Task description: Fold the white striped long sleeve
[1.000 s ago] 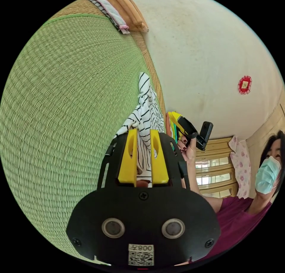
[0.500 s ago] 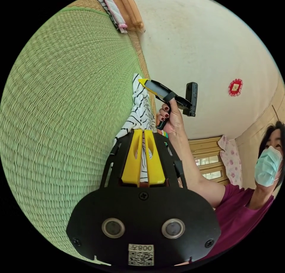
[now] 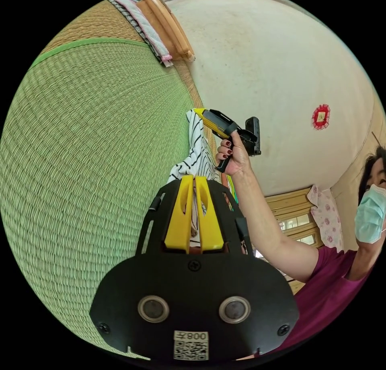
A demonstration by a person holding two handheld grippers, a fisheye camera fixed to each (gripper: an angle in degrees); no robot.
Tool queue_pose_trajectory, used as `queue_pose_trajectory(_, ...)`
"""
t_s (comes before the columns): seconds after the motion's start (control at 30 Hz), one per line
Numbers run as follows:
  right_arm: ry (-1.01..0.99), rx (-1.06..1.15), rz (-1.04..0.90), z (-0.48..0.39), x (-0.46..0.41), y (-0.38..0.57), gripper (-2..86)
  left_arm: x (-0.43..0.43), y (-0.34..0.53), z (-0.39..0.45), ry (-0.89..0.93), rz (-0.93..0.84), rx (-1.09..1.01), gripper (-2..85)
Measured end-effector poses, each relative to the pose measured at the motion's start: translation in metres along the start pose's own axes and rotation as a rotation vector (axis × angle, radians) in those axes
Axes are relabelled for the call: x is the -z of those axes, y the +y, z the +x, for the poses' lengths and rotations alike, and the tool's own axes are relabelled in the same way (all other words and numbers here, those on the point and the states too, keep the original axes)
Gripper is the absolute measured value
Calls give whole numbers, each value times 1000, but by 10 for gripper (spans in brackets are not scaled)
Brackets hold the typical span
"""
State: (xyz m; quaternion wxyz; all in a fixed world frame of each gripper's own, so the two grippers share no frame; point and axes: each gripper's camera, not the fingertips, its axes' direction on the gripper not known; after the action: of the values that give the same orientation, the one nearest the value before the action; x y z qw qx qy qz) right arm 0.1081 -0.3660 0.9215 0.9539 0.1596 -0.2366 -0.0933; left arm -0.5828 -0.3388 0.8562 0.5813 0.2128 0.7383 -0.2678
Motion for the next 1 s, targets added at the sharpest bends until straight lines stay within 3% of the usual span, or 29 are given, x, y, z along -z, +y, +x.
queue_pose_trajectory(0.23, 32, 11, -32, 5, -14, -6, 2, 8, -2, 15, -4, 6, -16, 5)
queue_pose_trajectory(0.5, 25, 13, 145, 12, 43, 23, 5, 10, -5, 50, 23, 14, -98, 3)
queue_pose_trajectory(0.63, 33, 97, 81, -9, 30, 31, 2, -7, -21, 62, -11, -26, -135, 1)
queue_pose_trajectory(0.77, 218, 148, -66, -26, -21, 35, -1, -28, -34, 66, -151, -106, -138, 1)
queue_pose_trajectory(1.0, 166, 69, -10, -8, -13, 20, -4, -49, -42, 80, -213, -138, -166, 3)
